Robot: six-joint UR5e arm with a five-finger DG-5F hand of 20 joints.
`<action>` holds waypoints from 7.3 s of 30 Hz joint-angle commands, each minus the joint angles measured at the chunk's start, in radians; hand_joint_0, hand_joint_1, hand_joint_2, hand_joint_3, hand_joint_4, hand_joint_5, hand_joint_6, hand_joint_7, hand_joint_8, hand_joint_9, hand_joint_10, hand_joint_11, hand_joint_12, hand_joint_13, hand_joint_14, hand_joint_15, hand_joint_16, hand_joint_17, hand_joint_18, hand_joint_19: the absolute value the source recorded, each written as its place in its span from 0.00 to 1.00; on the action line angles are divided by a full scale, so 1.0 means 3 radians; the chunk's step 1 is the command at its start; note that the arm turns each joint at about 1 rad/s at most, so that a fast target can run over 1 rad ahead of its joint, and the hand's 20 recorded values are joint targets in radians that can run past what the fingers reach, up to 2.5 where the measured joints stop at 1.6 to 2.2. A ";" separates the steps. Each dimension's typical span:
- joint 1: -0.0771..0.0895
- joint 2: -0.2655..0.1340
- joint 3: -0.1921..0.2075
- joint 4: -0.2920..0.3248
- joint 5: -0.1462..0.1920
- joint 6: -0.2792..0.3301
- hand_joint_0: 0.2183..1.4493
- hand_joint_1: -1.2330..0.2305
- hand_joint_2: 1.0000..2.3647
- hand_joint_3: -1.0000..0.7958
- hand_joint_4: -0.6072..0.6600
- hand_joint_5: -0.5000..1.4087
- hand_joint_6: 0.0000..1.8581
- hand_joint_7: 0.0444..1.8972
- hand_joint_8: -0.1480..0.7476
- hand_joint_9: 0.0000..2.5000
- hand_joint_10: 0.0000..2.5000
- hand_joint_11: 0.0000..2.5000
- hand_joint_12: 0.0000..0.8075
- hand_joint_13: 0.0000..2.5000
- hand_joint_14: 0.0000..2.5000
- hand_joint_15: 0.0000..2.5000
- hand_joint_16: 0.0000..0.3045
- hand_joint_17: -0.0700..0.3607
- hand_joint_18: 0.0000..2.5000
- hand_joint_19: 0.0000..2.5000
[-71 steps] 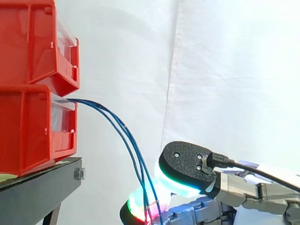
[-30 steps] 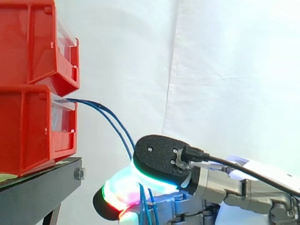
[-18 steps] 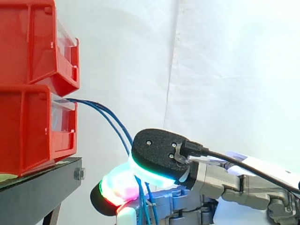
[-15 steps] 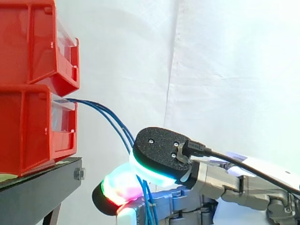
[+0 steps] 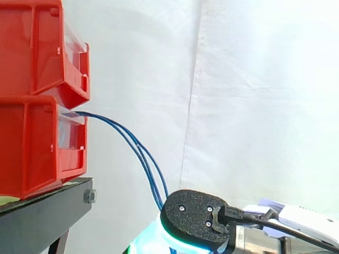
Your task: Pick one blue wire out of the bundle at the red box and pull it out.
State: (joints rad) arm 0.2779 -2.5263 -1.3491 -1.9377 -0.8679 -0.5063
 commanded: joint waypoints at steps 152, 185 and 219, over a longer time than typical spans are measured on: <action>-0.0103 0.0726 -0.0008 -0.1825 -0.0154 0.0859 0.34 0.32 0.01 0.45 0.69 0.16 0.45 0.50 0.56 0.40 0.01 0.25 0.56 0.41 0.01 0.20 0.19 0.47 0.34 0.23; -0.0113 0.0726 -0.0008 -0.1825 -0.0160 0.0859 0.40 0.26 0.01 0.39 0.76 0.15 0.47 0.46 0.57 0.35 0.01 0.25 0.56 0.41 0.01 0.19 0.19 0.47 0.34 0.22; -0.0118 0.0736 -0.0008 -0.1835 -0.0160 0.0859 0.33 0.37 0.01 0.47 0.71 0.17 0.46 0.50 0.60 0.42 0.01 0.25 0.59 0.42 0.01 0.20 0.20 0.48 0.35 0.23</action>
State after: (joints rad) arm 0.2422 -2.3058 -1.3514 -2.4874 -0.9158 -0.2485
